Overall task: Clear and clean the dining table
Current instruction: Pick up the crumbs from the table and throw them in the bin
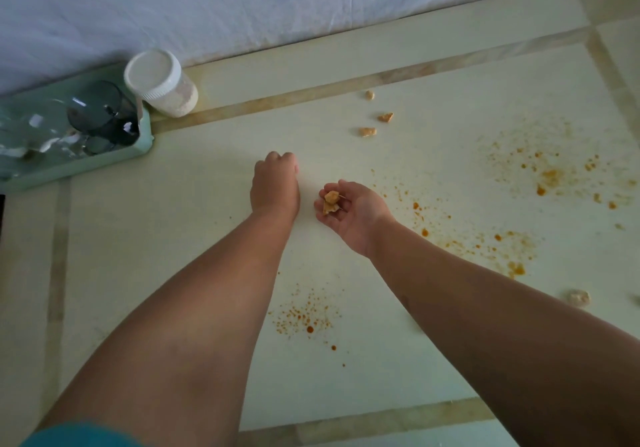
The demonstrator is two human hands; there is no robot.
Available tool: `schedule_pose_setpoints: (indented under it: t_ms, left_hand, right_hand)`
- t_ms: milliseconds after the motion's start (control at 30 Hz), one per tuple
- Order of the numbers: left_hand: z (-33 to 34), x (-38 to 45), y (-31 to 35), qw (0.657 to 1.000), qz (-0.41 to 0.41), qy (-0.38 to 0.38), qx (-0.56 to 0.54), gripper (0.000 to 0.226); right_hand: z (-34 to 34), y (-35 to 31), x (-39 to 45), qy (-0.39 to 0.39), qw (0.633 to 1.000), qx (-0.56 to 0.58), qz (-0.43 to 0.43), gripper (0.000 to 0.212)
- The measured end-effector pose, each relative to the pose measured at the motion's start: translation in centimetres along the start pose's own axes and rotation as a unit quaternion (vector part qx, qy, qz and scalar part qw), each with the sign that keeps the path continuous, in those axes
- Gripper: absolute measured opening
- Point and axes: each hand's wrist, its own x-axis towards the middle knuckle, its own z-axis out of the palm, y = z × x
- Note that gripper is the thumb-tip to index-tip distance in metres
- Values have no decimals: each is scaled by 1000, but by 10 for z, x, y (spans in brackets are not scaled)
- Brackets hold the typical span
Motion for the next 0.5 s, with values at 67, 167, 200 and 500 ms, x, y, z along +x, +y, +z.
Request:
schedule_pose_setpoints:
  t_ms: [67,167,200,500]
  left_hand:
    - [-1,-12,1,1000,-19,5,-24,19]
    - [-3,-37,7,992,-59,14,-108,11]
    - [-2,-45,9,985,-78,17,-151,11]
    - [-3,-146,51,926,-83,27,-366,18]
  right_hand:
    - [-3,2,-5,-2,1000,-10,-1,19]
    - [-12,7,-16,-1,999,-33,-5,22]
    - [-14,8,-19,0,999,-39,-6,22]
    - [-47,17,-67,14,999,-34,-6,26]
